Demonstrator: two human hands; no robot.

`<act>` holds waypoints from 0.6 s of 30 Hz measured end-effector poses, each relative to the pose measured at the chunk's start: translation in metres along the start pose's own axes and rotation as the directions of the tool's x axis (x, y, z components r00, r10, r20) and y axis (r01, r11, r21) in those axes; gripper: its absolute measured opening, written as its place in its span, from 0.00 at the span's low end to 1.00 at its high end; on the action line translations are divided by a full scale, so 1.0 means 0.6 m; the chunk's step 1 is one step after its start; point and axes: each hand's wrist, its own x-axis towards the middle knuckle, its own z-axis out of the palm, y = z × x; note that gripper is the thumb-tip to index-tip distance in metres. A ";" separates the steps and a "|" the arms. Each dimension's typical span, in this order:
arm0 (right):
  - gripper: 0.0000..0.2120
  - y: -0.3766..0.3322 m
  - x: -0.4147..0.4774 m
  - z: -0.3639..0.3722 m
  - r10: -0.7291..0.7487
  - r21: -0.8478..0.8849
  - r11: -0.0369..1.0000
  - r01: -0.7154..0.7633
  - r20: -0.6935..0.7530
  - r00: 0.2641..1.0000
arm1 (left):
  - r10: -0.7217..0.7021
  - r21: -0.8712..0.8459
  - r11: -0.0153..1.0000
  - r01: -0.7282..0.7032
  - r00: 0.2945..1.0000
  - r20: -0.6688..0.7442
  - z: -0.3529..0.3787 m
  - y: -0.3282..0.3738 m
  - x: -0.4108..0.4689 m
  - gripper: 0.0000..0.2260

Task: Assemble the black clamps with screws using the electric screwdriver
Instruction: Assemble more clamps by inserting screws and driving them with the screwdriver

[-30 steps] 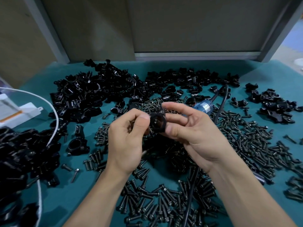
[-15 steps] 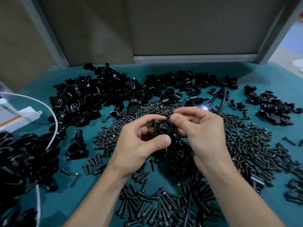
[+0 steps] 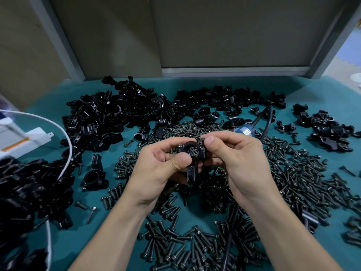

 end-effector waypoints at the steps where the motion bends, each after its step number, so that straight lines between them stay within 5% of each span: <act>1: 0.06 -0.001 0.000 0.000 -0.004 0.014 1.000 0.004 0.005 1.000 | -0.002 -0.011 1.000 0.002 1.000 0.003 -0.001 0.001 0.000 0.34; 10: 0.08 0.004 0.003 -0.006 0.036 -0.002 0.999 -0.036 0.054 0.998 | 0.032 0.037 0.999 -0.031 0.999 -0.030 -0.007 0.003 0.001 0.33; 18: 0.16 0.003 -0.001 -0.002 0.219 -0.010 0.975 -0.220 0.147 0.965 | 0.216 0.239 0.955 -0.177 0.966 -0.145 -0.011 -0.006 0.002 0.25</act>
